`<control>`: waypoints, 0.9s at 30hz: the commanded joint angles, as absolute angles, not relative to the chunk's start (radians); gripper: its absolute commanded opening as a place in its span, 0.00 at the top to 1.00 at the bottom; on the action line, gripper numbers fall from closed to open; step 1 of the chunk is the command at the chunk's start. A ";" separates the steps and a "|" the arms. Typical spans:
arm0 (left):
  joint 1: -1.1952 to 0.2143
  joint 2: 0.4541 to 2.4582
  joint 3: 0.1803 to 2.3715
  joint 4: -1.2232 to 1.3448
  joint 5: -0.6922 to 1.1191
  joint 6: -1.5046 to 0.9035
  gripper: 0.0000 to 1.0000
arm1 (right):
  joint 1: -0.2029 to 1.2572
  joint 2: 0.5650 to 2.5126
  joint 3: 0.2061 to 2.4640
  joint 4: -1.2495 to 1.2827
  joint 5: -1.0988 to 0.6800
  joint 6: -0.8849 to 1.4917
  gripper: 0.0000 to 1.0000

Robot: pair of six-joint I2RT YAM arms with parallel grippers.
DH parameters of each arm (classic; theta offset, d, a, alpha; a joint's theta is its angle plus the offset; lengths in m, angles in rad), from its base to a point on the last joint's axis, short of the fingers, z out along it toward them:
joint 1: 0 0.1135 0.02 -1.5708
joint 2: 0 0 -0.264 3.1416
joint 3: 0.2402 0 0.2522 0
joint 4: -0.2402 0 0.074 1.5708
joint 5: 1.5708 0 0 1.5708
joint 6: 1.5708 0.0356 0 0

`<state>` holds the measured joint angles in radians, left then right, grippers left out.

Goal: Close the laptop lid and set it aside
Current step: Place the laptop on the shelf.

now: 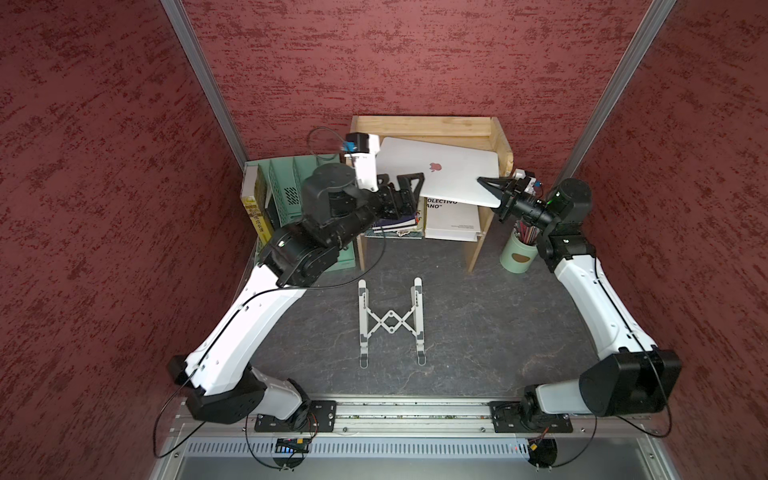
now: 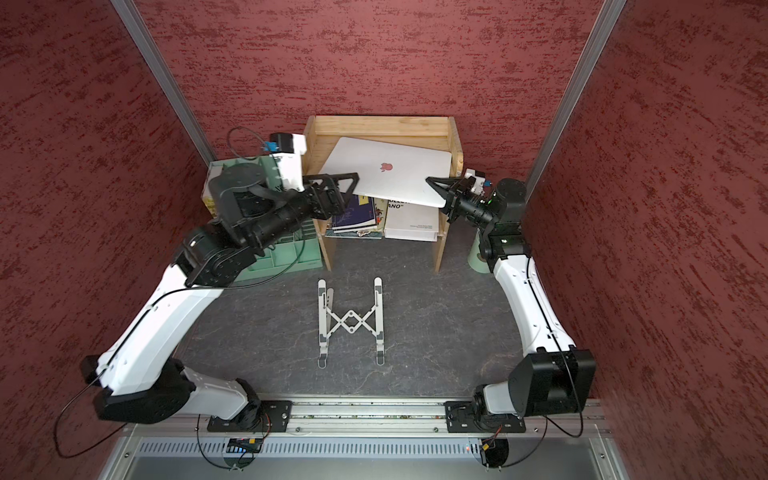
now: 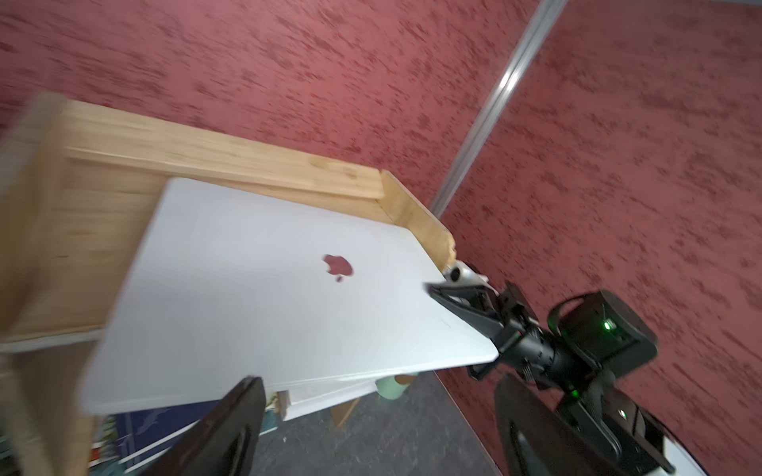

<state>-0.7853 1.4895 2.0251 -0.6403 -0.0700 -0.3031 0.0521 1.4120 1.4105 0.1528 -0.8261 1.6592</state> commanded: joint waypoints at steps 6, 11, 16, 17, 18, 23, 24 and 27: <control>-0.943 1.731 2.289 -0.978 0.189 -0.043 0.10 | 0.076 1.423 1.594 0.184 -0.757 1.567 1.00; -0.934 1.808 2.369 -1.024 0.134 -0.035 0.10 | 0.076 1.448 1.619 0.125 -0.785 1.536 1.00; -0.886 1.808 2.373 -1.000 0.069 -0.060 0.10 | 0.078 1.473 1.657 0.014 -0.797 1.480 1.00; -0.877 1.806 2.373 -0.999 0.054 -0.058 0.11 | 0.078 1.481 1.664 0.002 -0.803 1.478 1.00; -0.871 1.806 2.374 -0.998 0.048 -0.054 0.11 | 0.078 1.484 1.665 -0.003 -0.807 1.479 1.00; -0.840 1.839 2.407 -1.022 0.027 -0.025 0.11 | 0.079 1.481 1.650 -0.011 -0.810 1.491 1.00; -0.835 1.853 2.417 -1.032 0.015 -0.019 0.11 | 0.079 1.476 1.647 -0.016 -0.804 1.491 1.00; -0.825 1.874 2.430 -1.031 -0.020 -0.014 0.11 | 0.080 1.471 1.641 -0.021 -0.797 1.489 0.92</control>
